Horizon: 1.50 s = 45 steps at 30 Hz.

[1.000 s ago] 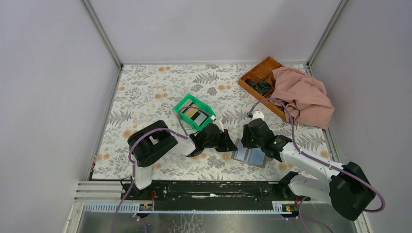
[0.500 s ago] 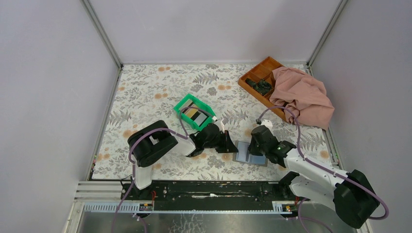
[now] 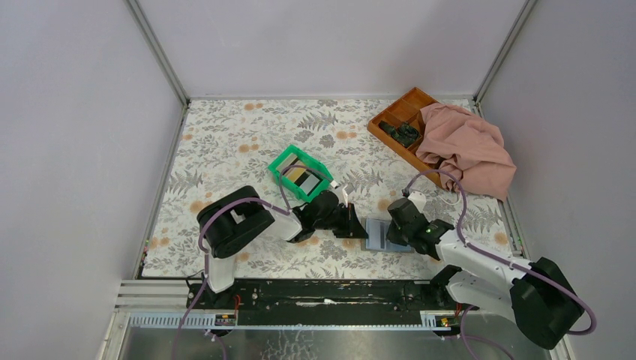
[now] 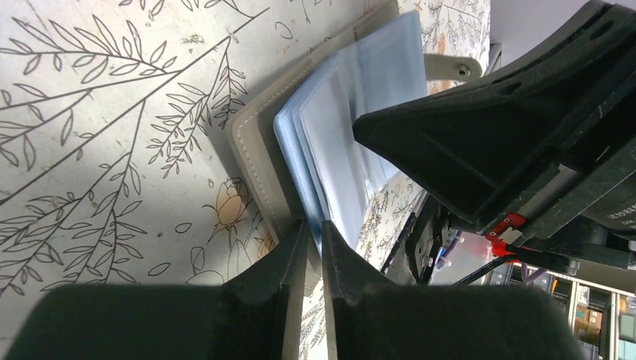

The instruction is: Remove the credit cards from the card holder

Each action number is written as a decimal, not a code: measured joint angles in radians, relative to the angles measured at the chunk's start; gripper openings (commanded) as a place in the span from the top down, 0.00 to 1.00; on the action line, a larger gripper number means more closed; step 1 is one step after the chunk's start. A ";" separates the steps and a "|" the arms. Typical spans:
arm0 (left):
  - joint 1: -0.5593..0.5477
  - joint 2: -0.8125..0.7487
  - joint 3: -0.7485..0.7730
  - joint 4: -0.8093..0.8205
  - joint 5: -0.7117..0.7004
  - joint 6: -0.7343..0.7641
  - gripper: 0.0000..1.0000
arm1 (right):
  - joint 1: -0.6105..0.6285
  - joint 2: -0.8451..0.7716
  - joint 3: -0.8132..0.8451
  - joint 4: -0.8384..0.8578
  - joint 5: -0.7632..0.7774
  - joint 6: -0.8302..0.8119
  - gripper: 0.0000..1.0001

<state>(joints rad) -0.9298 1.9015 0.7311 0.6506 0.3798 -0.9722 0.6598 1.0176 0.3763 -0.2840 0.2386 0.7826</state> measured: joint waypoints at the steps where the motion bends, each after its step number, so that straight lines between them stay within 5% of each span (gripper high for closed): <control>1: 0.000 0.000 0.000 0.000 0.002 0.001 0.82 | 0.000 0.008 0.000 0.013 0.002 0.001 0.95; 6: 0.000 0.000 0.000 -0.008 0.010 0.004 0.81 | -0.001 0.024 -0.001 0.059 0.008 0.000 0.99; 14: 0.017 -0.105 -0.032 -0.115 -0.031 0.048 0.65 | -0.001 0.047 0.000 0.103 0.006 -0.004 1.00; 29: 0.047 -0.130 -0.046 -0.073 -0.021 0.004 0.89 | -0.001 0.052 -0.001 0.113 0.005 -0.012 1.00; 45: 0.046 -0.071 -0.034 -0.051 -0.020 -0.011 0.89 | -0.001 0.066 -0.002 0.143 -0.003 -0.018 1.00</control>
<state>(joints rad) -0.8837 1.8305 0.6971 0.5995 0.3595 -0.9836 0.6590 1.0840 0.3744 -0.1406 0.2359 0.7643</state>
